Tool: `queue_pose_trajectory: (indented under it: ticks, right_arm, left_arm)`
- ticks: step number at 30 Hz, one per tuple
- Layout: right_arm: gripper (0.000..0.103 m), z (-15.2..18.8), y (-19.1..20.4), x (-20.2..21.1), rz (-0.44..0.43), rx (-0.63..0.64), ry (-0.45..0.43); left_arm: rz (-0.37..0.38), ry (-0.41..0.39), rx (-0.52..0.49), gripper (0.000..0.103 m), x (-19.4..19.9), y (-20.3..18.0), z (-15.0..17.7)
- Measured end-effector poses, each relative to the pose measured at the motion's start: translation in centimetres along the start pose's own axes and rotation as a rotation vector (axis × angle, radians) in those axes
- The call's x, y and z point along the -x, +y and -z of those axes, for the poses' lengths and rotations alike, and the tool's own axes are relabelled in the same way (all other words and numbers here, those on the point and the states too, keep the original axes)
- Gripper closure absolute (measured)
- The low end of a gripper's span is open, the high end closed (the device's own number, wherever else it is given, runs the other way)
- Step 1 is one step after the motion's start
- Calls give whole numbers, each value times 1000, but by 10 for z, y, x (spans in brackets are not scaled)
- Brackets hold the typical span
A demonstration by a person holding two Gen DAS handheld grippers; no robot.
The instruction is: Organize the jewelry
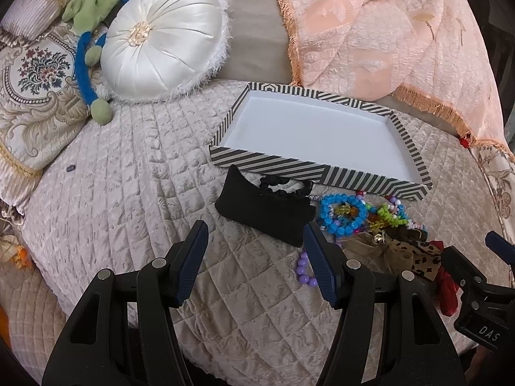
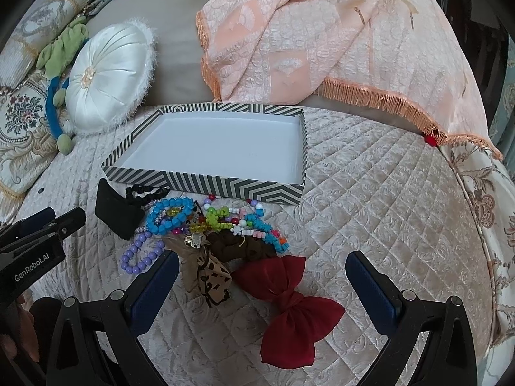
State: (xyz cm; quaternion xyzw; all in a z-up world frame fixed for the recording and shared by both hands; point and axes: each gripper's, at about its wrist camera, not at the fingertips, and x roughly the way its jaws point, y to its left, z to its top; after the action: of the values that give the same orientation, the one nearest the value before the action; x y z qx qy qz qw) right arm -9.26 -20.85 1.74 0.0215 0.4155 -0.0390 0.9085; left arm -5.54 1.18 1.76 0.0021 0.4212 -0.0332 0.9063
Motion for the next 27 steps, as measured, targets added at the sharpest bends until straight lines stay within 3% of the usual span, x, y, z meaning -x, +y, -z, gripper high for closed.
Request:
queue_pose_trajectory:
  ticks: [9,14,21,27]
  right_arm:
    - [0,-1,-23,-5,-18,-32,34]
    - [0,-2,-41,-5,-106,-82,37]
    - [1,-6,-33,-10,-193,-28,22]
    - [17,-27,1,-24,-285,77,33]
  left_arm:
    - [12,60,79,41,-11,38,-5]
    - [67,109,167,41,-23,57,-14]
    - [147,192,259,41,-52,55,-29]
    - [157,270,315,41,-83,50,-36]
